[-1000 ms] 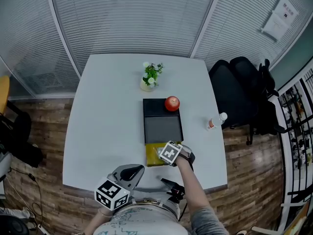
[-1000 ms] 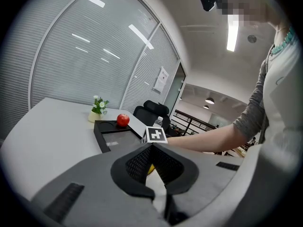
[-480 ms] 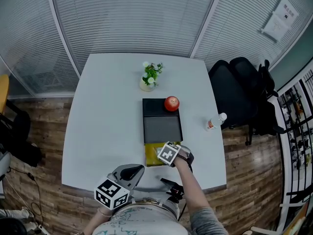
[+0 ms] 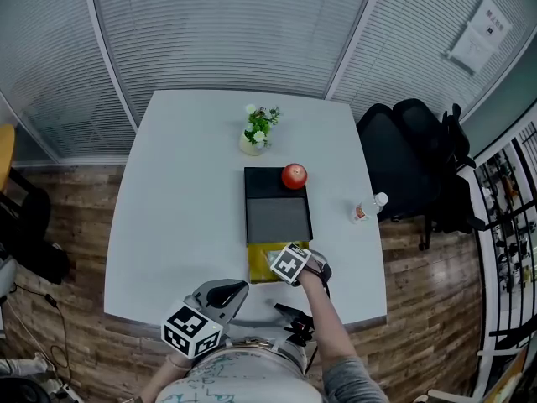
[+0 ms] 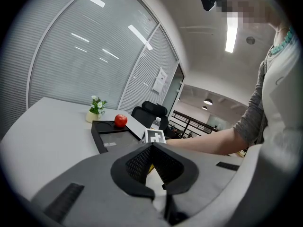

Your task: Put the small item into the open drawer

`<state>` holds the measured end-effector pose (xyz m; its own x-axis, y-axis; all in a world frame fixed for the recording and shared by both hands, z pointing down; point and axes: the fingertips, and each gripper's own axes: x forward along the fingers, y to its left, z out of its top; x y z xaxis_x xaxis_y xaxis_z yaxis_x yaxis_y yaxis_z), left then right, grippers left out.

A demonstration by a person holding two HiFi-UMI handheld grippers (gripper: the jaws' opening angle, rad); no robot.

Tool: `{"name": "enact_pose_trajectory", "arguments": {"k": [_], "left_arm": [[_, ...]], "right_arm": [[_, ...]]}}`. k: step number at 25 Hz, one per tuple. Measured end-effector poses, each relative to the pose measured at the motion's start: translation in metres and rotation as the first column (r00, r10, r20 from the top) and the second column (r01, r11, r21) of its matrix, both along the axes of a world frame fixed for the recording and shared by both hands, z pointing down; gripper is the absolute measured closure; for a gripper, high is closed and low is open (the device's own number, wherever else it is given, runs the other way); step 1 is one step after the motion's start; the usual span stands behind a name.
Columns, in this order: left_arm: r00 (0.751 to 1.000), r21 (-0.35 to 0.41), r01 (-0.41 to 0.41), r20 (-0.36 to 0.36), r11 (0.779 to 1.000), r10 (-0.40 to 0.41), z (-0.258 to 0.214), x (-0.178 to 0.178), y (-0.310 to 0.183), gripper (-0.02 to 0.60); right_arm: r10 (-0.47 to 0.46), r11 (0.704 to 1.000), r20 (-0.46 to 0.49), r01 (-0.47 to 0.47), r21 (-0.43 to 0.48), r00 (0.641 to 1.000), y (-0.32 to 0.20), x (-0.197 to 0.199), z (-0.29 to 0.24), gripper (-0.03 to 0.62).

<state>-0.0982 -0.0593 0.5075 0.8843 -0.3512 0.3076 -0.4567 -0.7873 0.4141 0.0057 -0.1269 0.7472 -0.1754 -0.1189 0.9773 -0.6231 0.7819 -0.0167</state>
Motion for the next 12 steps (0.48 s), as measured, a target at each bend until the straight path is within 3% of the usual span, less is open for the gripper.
{"name": "enact_pose_trajectory", "arguments": {"k": [4,12], "left_arm": [[1.000,0.007,-0.002,0.001,1.000,0.002,-0.002,-0.001,0.001,0.584],[1.000,0.017,-0.005,0.002,1.000,0.005,-0.003,0.000,0.001,0.584]], "right_arm": [[0.036,0.999,0.009,-0.036,0.009,0.999,0.000,0.008,-0.007,0.570],[0.107,0.992,0.108,-0.113,0.049,0.988,-0.002,0.014,-0.034,0.444]]}}
